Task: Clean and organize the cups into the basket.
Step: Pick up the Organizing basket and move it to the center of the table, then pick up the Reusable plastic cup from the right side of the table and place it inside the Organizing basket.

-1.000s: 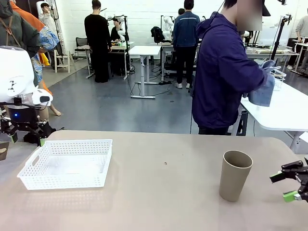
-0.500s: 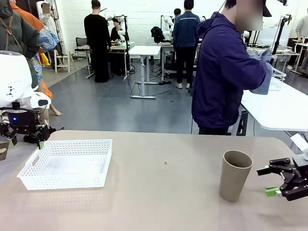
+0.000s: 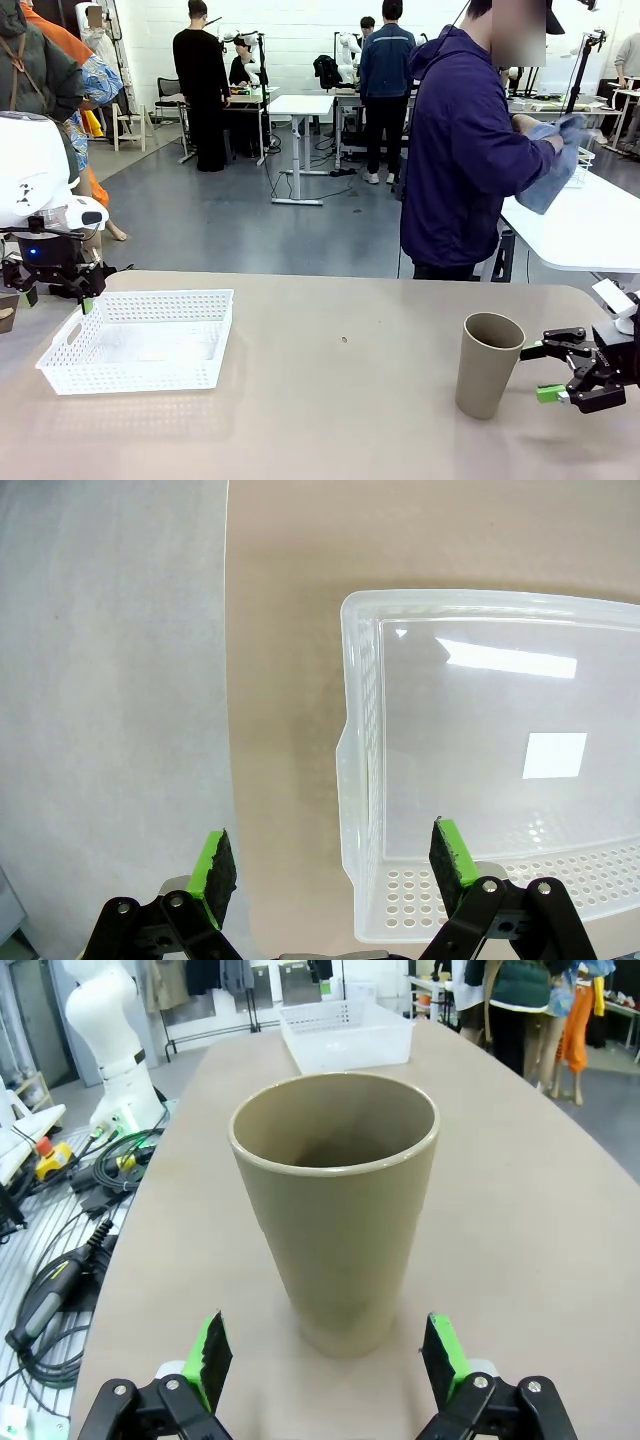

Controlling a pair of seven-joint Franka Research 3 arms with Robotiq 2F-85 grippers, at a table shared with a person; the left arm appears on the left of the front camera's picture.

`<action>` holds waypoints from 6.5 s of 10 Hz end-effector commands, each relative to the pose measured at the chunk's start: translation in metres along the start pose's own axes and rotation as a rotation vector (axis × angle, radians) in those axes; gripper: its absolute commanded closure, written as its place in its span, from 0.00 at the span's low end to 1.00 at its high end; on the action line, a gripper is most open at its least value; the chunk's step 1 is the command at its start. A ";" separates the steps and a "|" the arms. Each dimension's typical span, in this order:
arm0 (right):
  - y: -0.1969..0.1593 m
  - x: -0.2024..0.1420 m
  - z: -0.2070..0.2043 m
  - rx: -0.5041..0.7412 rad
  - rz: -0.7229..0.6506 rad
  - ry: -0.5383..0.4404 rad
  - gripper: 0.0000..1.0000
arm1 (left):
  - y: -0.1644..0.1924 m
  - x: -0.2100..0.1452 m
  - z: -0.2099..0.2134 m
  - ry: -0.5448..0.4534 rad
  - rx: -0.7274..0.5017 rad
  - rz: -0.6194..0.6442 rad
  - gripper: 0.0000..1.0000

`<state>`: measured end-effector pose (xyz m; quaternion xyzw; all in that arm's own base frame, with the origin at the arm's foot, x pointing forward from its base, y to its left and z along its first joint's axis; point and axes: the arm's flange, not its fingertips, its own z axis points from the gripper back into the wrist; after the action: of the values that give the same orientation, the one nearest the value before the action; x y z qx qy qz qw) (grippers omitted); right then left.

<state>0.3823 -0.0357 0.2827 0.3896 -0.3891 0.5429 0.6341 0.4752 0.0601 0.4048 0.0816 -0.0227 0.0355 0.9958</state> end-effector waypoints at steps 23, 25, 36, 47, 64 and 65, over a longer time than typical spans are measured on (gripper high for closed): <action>-0.030 -0.016 -0.091 0.086 0.051 -0.107 0.00 | -0.010 0.031 -0.047 0.006 -0.146 -0.042 0.00; -0.030 -0.016 -0.093 0.087 0.057 -0.116 0.00 | -0.008 0.033 -0.055 0.011 -0.133 -0.056 0.00; -0.028 -0.018 -0.093 0.105 0.109 -0.139 1.00 | 0.003 0.052 -0.084 -0.020 -0.158 -0.129 1.00; -0.030 -0.019 -0.086 0.078 0.075 -0.116 0.75 | 0.004 0.053 -0.081 -0.007 -0.150 -0.111 1.00; 0.011 0.170 0.002 -0.083 0.118 -0.089 1.00 | -0.234 0.062 -0.025 0.128 0.016 0.040 1.00; 0.011 0.170 0.002 -0.083 0.118 -0.089 1.00 | -0.253 0.062 -0.025 0.141 0.017 0.020 1.00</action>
<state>0.3888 0.0284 0.4369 0.3630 -0.4568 0.5400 0.6066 0.5475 -0.1660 0.3480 0.0740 0.0316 0.0434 0.9958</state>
